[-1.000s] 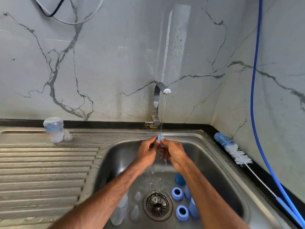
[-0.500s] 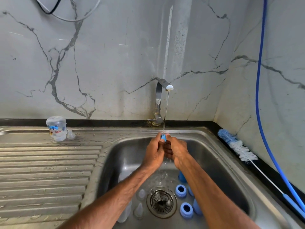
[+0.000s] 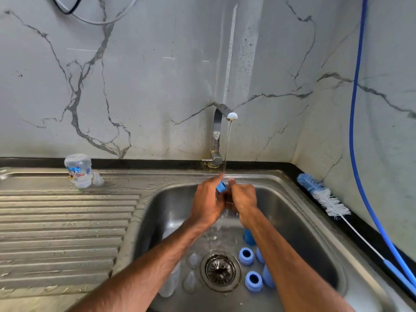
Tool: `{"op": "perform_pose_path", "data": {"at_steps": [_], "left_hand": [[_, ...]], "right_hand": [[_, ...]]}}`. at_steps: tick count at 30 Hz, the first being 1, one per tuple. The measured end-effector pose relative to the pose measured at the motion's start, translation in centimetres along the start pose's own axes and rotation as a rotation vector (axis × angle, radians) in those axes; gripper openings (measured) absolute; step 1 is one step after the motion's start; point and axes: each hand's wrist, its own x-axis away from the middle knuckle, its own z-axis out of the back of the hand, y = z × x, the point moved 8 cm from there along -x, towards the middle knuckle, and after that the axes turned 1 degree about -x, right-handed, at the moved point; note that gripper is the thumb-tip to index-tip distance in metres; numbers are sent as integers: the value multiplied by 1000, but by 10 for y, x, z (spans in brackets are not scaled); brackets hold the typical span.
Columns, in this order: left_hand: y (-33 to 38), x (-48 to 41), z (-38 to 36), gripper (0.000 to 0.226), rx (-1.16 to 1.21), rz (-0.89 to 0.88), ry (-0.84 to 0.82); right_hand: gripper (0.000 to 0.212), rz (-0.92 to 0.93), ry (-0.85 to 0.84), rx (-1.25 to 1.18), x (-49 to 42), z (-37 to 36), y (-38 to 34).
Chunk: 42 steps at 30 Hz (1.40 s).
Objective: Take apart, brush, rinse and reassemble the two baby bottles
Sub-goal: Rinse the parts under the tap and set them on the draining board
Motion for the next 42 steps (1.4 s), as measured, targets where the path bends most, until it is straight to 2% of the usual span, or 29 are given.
{"op": "perform_pose_path", "data": {"at_steps": [2, 6, 10, 13, 15, 20, 24, 27, 30, 35, 38, 42], "left_hand": [[1, 1, -1, 30, -86, -41, -32], [-11, 5, -9, 57, -188, -24, -143], [-16, 7, -13, 52, -162, -5, -145], [-8, 7, -13, 49, -156, -36, -142], [-2, 6, -14, 44, -236, -69, -148], [-1, 7, -19, 48, -367, -54, -252], [3, 9, -4, 34, -411, -126, -135], [0, 11, 0, 31, -453, -128, -88], [-5, 10, 3, 34, -418, -81, -55], [-16, 14, -1, 25, -483, 25, -96], [-21, 14, 5, 14, -432, 92, -55], [-24, 12, 10, 9, -381, 168, -30]], "right_hand": [[42, 32, -114, -5, 0, -11, -3], [47, -50, -314, -103, 1, -22, 3], [48, -104, -439, -176, 5, -23, 7], [50, -152, -391, -260, 5, -22, 8], [50, -175, -330, -279, 4, -19, 9], [42, -222, -294, -349, 4, -17, 13], [34, -236, -340, -417, 2, -23, 11], [28, -191, -382, -361, 2, -24, 8], [21, -62, -355, -270, -2, -21, 2], [26, 254, -95, 224, -8, -13, -8], [26, 376, 6, 216, -7, -6, -21], [27, 352, -95, 349, -7, -15, -11]]}}
